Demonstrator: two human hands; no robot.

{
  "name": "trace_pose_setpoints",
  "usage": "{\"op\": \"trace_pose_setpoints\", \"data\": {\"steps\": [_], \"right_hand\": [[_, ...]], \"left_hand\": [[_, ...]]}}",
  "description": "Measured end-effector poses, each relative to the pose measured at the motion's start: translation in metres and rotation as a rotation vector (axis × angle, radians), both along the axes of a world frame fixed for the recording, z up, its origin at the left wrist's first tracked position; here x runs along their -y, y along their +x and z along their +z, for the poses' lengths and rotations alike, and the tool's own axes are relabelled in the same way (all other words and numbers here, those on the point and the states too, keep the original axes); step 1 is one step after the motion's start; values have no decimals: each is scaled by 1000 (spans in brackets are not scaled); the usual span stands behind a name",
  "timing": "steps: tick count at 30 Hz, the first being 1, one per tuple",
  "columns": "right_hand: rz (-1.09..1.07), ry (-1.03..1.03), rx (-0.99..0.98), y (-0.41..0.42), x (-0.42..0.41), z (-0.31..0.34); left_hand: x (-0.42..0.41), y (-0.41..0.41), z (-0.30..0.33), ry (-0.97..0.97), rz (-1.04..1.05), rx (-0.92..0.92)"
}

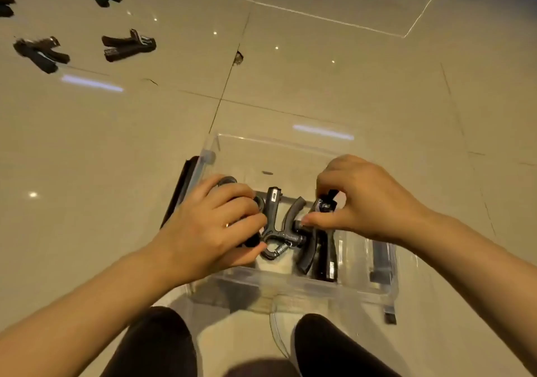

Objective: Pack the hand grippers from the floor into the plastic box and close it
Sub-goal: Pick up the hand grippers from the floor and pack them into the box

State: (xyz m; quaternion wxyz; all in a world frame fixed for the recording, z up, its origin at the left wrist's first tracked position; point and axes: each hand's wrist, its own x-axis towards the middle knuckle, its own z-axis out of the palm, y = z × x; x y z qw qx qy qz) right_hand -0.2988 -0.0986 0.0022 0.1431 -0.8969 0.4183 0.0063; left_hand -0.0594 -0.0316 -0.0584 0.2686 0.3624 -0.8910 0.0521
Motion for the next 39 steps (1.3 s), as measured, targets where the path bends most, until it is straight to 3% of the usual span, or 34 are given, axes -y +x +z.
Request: {"op": "trace_pose_setpoints", "data": {"steps": [4, 6, 11, 17, 22, 24, 29, 33, 39], "right_hand": [[185, -294, -106, -27, -3, -41], [276, -326, -212, -32, -7, -62], [449, -263, -312, -50, -21, -88], [611, -42, -308, -29, -21, -95], [484, 309, -193, -19, -24, -105], [391, 371, -266, -20, -12, -107], [437, 284, -708, -23, 5, -120], [497, 148, -716, -17, 0, -124], [427, 227, -727, -18, 5, -123]], "left_hand": [[-3, 4, -32, 126, 123, -61], [-7, 9, -37, 182, 184, -59], [-20, 11, -37, 344, 336, -95], [-22, 8, -37, 380, 384, -95], [-22, 8, -38, 368, 378, -88], [-21, 9, -39, 357, 377, -86], [-21, 10, -41, 357, 380, -90], [-22, 11, -40, 366, 381, -93], [-22, 10, -40, 365, 383, -107]]}}
